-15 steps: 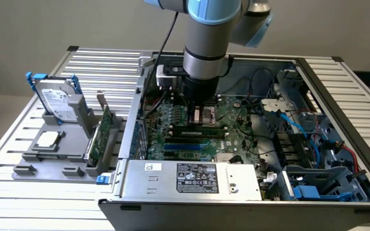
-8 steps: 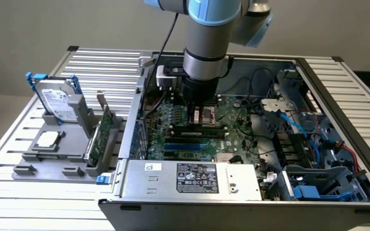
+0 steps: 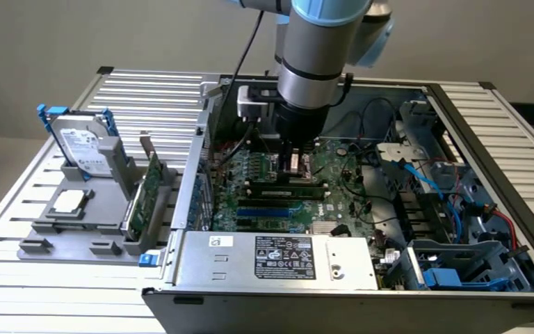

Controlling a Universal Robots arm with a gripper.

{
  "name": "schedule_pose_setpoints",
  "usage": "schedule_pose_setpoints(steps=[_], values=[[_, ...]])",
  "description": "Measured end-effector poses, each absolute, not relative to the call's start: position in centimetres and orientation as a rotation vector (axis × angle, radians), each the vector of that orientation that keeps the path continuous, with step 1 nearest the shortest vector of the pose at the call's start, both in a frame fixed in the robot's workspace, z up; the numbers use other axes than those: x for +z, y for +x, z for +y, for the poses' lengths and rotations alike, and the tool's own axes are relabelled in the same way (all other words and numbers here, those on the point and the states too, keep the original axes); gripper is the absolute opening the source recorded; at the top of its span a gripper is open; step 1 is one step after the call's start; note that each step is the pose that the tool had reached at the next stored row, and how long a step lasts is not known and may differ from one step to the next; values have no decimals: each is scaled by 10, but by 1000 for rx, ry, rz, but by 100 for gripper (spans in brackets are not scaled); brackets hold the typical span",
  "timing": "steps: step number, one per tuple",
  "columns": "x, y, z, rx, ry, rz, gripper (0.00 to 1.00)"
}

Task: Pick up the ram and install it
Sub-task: 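Press down the ram until it locks into place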

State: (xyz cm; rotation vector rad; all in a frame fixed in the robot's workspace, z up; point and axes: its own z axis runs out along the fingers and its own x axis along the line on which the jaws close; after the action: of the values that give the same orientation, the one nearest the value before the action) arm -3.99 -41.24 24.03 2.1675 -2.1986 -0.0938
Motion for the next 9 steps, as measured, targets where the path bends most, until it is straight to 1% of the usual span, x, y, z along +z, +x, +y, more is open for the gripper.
schedule_pose_setpoints(steps=[9], values=[[240, -10, -413, -96, 2166, -2197, 11]])
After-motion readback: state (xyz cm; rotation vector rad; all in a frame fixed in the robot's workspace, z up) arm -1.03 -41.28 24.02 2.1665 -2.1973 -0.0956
